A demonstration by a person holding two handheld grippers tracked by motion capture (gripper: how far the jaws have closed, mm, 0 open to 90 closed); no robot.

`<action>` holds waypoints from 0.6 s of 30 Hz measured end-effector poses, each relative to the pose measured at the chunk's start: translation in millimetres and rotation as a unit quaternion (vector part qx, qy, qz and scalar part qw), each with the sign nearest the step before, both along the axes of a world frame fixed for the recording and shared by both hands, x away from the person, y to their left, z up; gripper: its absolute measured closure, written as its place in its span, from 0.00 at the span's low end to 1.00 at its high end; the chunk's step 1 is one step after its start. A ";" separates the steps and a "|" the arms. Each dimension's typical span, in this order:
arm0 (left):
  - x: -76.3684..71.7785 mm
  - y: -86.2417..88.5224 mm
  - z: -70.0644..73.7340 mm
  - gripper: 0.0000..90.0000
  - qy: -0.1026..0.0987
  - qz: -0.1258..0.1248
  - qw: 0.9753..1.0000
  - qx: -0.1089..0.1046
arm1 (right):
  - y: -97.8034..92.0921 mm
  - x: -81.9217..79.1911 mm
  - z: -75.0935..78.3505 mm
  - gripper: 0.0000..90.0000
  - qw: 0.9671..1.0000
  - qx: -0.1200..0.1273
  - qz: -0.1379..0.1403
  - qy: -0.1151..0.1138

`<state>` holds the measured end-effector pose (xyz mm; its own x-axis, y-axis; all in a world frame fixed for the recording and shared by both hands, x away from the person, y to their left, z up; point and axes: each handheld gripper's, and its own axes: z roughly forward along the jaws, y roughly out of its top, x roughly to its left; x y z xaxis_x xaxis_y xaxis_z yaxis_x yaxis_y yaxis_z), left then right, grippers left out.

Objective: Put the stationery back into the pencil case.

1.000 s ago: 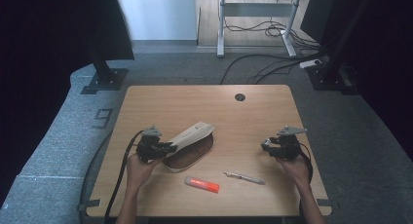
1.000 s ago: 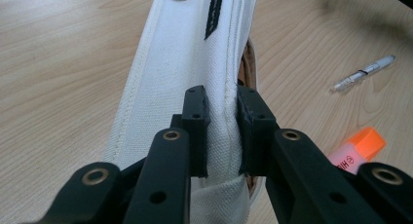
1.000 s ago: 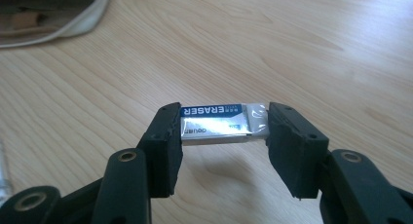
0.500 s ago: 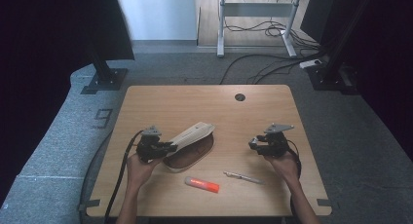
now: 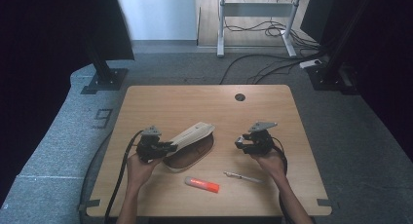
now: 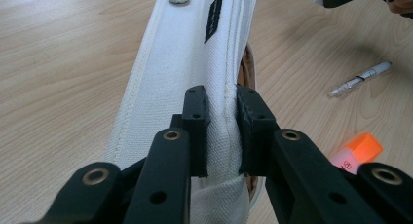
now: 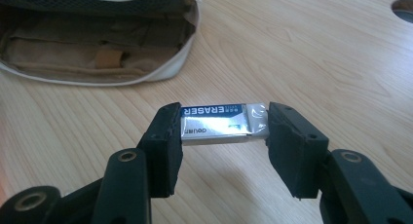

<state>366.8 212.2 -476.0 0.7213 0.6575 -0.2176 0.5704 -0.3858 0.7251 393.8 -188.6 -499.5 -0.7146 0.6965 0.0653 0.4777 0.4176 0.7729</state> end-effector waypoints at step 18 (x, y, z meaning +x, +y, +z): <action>-0.9 -0.4 0.6 0.85 -0.001 -0.002 1.000 -0.001 | 47.6 8.5 -7.0 0.53 1.000 -0.011 0.028 0.002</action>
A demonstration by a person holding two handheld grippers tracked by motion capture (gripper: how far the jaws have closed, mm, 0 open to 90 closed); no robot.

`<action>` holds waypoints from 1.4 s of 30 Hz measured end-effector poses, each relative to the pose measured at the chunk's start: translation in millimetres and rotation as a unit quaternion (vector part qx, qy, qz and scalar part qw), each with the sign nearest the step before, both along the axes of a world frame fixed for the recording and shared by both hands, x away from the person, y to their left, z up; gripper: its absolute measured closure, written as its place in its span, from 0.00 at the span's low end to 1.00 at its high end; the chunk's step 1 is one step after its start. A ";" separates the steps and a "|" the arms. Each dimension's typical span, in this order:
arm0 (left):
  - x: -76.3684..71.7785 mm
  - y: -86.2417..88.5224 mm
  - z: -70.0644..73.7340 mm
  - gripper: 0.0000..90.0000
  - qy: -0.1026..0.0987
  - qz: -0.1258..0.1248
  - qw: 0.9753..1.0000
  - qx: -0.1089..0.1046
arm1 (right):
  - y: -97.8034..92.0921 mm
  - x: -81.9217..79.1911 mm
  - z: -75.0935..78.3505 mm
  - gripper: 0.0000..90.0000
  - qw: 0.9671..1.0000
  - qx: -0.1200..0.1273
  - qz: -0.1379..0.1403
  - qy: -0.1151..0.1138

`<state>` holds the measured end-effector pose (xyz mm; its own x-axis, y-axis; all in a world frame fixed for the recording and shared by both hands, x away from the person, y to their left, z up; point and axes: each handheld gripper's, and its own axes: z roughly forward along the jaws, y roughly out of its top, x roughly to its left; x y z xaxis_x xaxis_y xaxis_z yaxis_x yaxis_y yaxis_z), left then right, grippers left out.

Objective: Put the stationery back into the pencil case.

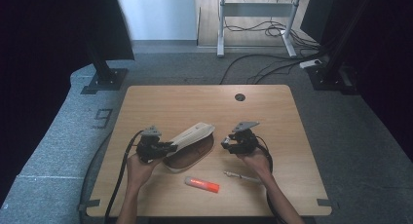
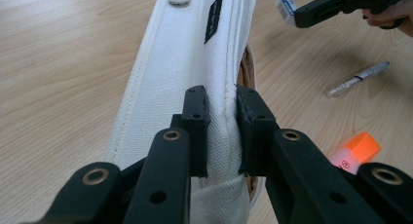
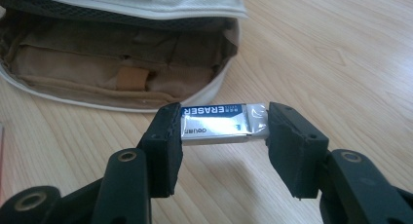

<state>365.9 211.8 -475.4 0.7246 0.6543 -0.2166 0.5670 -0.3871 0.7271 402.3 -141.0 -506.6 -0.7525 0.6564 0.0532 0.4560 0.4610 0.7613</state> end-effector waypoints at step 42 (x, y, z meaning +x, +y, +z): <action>-0.6 -5.3 -0.4 0.84 0.001 -0.003 1.000 -0.013 | 80.4 21.2 -21.9 0.53 0.999 -0.024 0.027 0.009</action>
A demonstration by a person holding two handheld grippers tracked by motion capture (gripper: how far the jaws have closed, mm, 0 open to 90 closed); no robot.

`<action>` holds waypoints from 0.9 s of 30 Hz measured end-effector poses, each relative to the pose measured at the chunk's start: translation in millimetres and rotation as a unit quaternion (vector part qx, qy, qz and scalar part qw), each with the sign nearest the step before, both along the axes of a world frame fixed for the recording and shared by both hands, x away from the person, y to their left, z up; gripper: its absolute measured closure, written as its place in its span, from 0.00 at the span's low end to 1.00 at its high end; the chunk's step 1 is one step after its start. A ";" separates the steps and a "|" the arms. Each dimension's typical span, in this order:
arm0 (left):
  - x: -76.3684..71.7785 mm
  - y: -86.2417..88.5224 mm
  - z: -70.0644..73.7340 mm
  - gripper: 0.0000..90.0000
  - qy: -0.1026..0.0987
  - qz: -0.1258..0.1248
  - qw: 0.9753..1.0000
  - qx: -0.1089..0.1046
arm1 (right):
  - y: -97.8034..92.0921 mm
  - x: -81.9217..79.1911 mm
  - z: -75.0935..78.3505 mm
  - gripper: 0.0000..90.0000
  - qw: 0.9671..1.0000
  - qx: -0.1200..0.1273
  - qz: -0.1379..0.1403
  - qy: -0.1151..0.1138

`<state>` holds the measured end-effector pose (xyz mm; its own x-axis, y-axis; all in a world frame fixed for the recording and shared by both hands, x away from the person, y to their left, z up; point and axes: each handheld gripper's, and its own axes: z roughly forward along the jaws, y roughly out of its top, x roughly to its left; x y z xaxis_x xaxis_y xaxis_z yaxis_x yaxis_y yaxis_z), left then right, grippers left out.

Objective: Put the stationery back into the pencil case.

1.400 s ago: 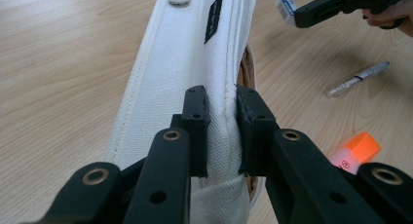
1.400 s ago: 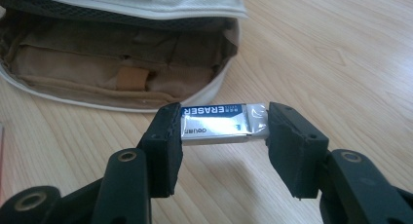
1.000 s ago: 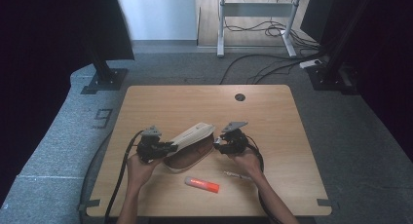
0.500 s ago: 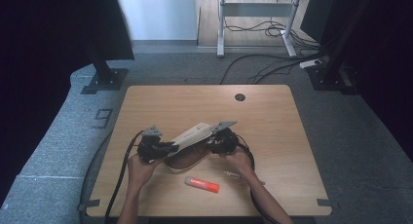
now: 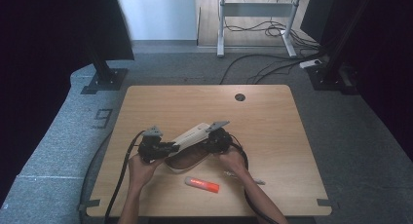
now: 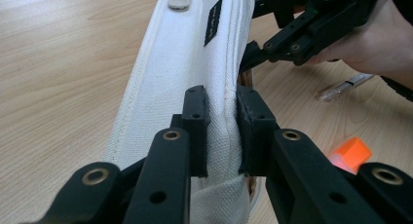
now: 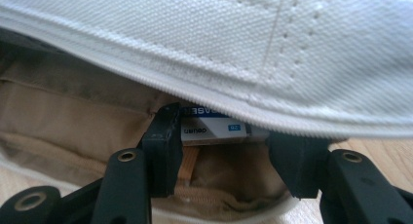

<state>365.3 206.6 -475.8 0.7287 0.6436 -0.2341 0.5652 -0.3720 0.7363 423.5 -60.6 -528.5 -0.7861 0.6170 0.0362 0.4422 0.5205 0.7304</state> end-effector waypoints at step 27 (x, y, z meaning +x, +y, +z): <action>0.3 0.3 -0.7 0.85 -0.002 0.000 1.000 -0.004 | -11.9 -5.5 8.5 0.40 1.000 0.003 0.010 -0.003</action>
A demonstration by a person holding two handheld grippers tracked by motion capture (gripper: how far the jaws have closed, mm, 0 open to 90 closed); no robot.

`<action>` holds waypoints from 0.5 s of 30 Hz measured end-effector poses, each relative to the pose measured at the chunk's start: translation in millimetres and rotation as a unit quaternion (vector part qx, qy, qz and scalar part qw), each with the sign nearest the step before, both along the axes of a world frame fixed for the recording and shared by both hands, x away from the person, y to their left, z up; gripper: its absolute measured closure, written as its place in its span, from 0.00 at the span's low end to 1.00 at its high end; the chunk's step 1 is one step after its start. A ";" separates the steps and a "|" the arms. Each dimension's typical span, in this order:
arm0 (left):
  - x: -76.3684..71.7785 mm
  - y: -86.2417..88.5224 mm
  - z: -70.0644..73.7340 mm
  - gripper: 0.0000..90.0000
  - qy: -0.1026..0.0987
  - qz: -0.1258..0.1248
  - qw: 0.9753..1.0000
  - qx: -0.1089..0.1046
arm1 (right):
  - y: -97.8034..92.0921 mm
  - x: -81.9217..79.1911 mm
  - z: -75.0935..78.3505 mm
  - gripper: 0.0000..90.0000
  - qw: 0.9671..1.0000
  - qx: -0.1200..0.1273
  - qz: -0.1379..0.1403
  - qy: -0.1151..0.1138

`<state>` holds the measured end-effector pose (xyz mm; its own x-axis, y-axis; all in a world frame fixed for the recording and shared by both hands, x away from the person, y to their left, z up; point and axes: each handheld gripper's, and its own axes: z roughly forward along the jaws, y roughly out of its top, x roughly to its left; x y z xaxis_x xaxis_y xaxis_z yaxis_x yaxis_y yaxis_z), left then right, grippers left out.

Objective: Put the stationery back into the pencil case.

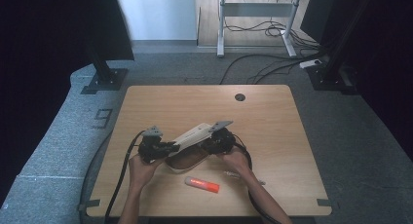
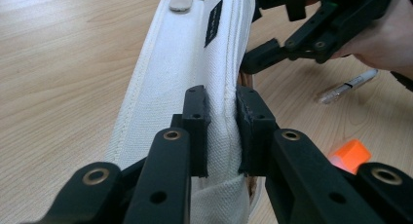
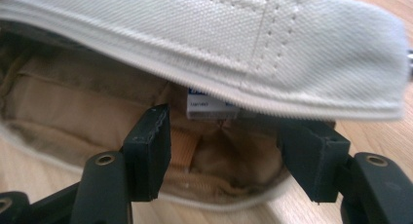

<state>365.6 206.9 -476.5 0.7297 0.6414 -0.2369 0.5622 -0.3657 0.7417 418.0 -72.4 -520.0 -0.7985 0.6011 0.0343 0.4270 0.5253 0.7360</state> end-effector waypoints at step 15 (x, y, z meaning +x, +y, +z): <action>0.1 0.1 -0.4 0.84 0.000 -0.004 1.000 0.003 | -36.2 -17.8 6.9 0.42 1.000 0.006 0.017 0.010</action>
